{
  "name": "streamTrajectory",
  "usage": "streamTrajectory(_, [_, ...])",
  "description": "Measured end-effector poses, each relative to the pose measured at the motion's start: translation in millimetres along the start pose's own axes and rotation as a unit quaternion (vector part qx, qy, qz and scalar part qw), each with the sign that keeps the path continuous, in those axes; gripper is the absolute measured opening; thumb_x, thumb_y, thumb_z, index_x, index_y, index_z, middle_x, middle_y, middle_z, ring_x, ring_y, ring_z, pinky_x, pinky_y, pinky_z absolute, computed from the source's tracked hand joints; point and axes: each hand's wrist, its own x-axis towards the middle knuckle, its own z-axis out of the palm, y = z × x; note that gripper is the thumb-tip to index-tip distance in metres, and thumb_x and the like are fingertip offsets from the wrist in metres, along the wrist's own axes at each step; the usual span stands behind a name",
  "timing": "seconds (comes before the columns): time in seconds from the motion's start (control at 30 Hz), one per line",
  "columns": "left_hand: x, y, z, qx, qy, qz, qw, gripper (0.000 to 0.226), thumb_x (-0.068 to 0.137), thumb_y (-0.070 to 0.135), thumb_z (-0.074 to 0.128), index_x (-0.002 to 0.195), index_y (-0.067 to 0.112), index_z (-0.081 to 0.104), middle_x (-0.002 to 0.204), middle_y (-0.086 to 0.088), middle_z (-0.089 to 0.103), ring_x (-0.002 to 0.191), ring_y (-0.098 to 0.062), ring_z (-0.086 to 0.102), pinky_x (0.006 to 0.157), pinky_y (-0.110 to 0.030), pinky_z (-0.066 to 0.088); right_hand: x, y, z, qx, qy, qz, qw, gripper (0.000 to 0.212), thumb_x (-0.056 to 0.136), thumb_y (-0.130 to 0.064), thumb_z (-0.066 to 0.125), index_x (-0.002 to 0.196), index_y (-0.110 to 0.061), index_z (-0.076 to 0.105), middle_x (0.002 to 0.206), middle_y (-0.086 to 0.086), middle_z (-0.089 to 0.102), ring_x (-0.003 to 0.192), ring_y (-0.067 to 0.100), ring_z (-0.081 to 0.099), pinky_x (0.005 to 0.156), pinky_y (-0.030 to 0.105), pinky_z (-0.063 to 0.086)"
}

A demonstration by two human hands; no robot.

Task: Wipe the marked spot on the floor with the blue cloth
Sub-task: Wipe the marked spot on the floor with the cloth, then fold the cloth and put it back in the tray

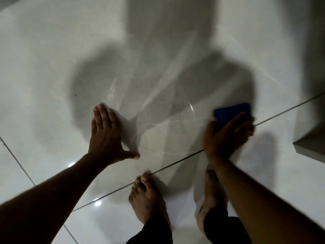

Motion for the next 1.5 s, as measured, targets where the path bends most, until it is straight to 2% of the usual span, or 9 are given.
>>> streamTrajectory(0.27, [-6.6, -6.5, -18.2, -0.033, -0.028, 0.020, 0.999, 0.149, 0.055, 0.081, 0.067, 0.150, -0.003, -0.011, 0.158, -0.031, -0.018, 0.146, -0.044, -0.017, 0.120, -0.052, 0.003, -132.2, -40.0, 0.2, -0.030, -0.205, -0.386, 0.899, 0.067, 0.083, -0.026, 0.051, 0.147, -0.012, 0.039, 0.157, 0.021, 0.033, 0.146, 0.044, 0.024, 0.117, 0.058, 0.024])
streamTrajectory(0.47, [-73.2, 26.7, -107.1, -0.284, 0.000, -0.137, 0.949, 0.069, 0.097, 0.047, 0.046, 0.148, 0.003, 0.031, 0.156, -0.016, 0.036, 0.144, -0.031, 0.033, 0.114, -0.035, 0.029, -136.1, -84.9, -122.6, 0.206, -0.494, -0.085, 0.840, 0.048, 0.089, -0.006, 0.055, 0.136, -0.017, 0.052, 0.133, 0.010, 0.061, 0.122, 0.027, 0.055, 0.099, 0.029, 0.044])
streamTrajectory(0.53, [-116.9, 56.9, -167.0, -0.346, 0.021, -0.182, 0.920, 0.052, 0.099, 0.044, 0.042, 0.109, 0.000, 0.067, 0.119, -0.023, 0.067, 0.115, -0.039, 0.059, 0.094, -0.036, 0.044, -152.7, -98.4, -193.6, 0.248, -0.477, -0.062, 0.841, 0.050, 0.087, -0.005, 0.054, 0.136, -0.018, 0.051, 0.131, 0.007, 0.062, 0.119, 0.024, 0.057, 0.095, 0.029, 0.047])
streamTrajectory(0.7, [-238.7, 117.2, -348.1, -0.492, -0.072, -0.190, 0.846, 0.064, 0.070, 0.069, 0.064, 0.057, 0.006, 0.067, 0.060, -0.016, 0.067, 0.063, -0.030, 0.066, 0.070, -0.044, 0.057, -195.4, -132.9, -404.6, 0.272, -0.337, -0.145, 0.890, 0.054, 0.088, -0.001, 0.061, 0.140, -0.014, 0.049, 0.132, 0.008, 0.064, 0.120, 0.020, 0.058, 0.097, 0.014, 0.040])
streamTrajectory(0.93, [-359.3, 149.0, -571.4, -0.608, -0.132, -0.064, 0.780, 0.021, 0.080, 0.017, 0.077, 0.098, 0.009, 0.069, 0.106, -0.018, 0.072, 0.093, -0.027, 0.071, 0.078, -0.042, 0.062, -218.2, -172.0, -626.3, 0.200, -0.230, -0.347, 0.887, 0.073, 0.093, -0.014, 0.064, 0.153, -0.011, 0.022, 0.162, 0.016, 0.019, 0.149, 0.036, 0.019, 0.116, 0.054, 0.033])
streamTrajectory(1.13, [-461.1, 165.6, -681.9, -0.607, -0.095, 0.092, 0.784, 0.022, 0.095, 0.032, 0.059, 0.112, 0.020, 0.062, 0.109, -0.012, 0.072, 0.098, -0.033, 0.070, 0.074, -0.043, 0.061, -227.7, -166.2, -776.0, 0.224, -0.195, -0.401, 0.867, 0.088, 0.082, -0.069, 0.057, 0.148, -0.056, 0.000, 0.157, -0.006, -0.037, 0.149, 0.017, -0.019, 0.117, 0.032, 0.022])
streamTrajectory(1.23, [-483.8, 177.4, -706.9, -0.606, -0.066, 0.148, 0.779, 0.023, 0.096, 0.040, 0.054, 0.110, 0.023, 0.062, 0.103, -0.007, 0.074, 0.090, -0.028, 0.073, 0.066, -0.040, 0.060, -228.0, -155.4, -833.5, 0.399, -0.129, -0.278, 0.864, 0.078, 0.074, -0.080, 0.056, 0.139, -0.069, 0.014, 0.162, -0.021, -0.012, 0.144, 0.000, 0.011, 0.095, 0.008, 0.034])
streamTrajectory(1.4, [-502.9, 222.0, -737.8, -0.577, -0.069, 0.226, 0.782, 0.026, 0.097, 0.042, 0.052, 0.111, 0.023, 0.062, 0.106, -0.007, 0.073, 0.093, -0.028, 0.071, 0.074, -0.043, 0.059, -218.6, -132.8, -881.2, 0.692, -0.263, -0.042, 0.671, 0.086, 0.070, -0.043, 0.085, 0.142, -0.037, 0.039, 0.139, 0.007, 0.058, 0.115, 0.026, 0.065, 0.082, 0.042, 0.059])
streamTrajectory(1.5, [-501.2, 250.7, -746.5, -0.556, -0.078, 0.252, 0.788, 0.025, 0.095, 0.038, 0.057, 0.118, 0.028, 0.061, 0.111, -0.007, 0.072, 0.098, -0.024, 0.072, 0.076, -0.040, 0.061, -208.7, -123.7, -898.6, 0.712, -0.238, -0.001, 0.661, 0.045, 0.071, -0.025, 0.085, 0.110, -0.014, 0.066, 0.112, 0.016, 0.073, 0.094, 0.031, 0.072, 0.071, 0.041, 0.059])
